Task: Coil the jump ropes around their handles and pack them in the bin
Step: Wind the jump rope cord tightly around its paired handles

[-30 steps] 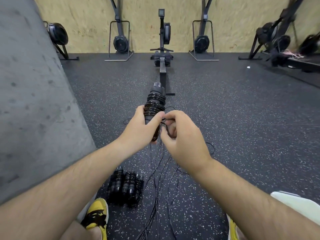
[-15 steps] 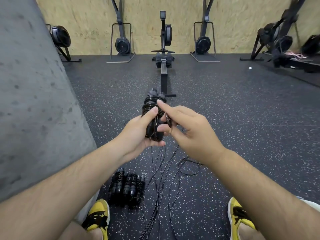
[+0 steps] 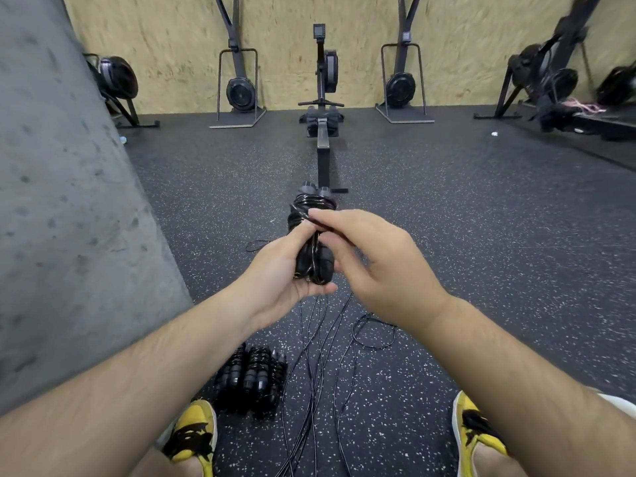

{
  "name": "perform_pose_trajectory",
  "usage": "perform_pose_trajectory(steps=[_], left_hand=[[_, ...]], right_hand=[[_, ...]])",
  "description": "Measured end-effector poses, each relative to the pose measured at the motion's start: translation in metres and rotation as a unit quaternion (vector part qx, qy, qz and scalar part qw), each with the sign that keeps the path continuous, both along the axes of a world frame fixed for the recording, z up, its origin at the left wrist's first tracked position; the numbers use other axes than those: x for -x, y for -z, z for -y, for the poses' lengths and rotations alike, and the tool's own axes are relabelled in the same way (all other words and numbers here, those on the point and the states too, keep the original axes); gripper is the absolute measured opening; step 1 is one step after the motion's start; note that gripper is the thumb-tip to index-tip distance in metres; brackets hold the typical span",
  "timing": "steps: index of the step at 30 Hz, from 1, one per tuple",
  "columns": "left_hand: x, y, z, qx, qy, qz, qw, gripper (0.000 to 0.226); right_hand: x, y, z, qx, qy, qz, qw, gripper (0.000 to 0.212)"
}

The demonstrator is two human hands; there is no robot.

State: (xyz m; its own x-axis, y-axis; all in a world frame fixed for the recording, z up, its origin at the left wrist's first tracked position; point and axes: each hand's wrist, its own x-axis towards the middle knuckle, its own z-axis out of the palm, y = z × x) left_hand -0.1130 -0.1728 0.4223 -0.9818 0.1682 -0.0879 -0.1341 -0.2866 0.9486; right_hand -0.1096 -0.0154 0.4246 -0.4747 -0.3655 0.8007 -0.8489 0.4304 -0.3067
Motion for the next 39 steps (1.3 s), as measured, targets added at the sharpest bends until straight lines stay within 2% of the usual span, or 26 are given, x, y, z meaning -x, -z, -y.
perform_pose_trajectory(steps=[4,11,15,19,24,29,33,39], left_hand=[[0.001,-0.001,0.000,0.001,0.013,-0.011,1.000,0.041],[-0.001,0.000,-0.002,0.023,0.019,-0.021,0.999,0.044],[-0.001,0.001,0.000,0.025,0.015,-0.020,0.999,0.051],[-0.001,0.001,0.000,0.024,0.014,-0.023,0.999,0.051],[0.002,-0.008,0.005,0.008,-0.007,-0.027,1.000,0.039],[0.003,-0.015,0.013,0.006,-0.024,-0.023,0.999,0.040],[0.001,-0.015,0.012,0.003,-0.018,-0.021,1.000,0.044],[0.000,-0.016,0.013,0.010,-0.007,-0.026,1.000,0.045]], right_hand=[[-0.002,-0.003,-0.004,0.054,0.033,0.022,0.998,0.023],[-0.001,-0.001,-0.004,0.042,0.071,0.094,0.992,0.021],[-0.007,-0.008,-0.004,0.091,0.005,0.167,0.982,0.024],[-0.010,-0.010,-0.002,0.111,-0.032,0.199,0.973,0.033],[-0.001,-0.003,-0.007,0.014,0.011,0.091,0.996,0.027],[0.006,0.006,-0.012,-0.059,0.045,0.049,0.996,0.022],[0.002,0.007,-0.008,-0.066,0.081,0.029,0.994,0.021],[0.000,0.003,-0.010,-0.041,0.094,0.053,0.993,0.016]])
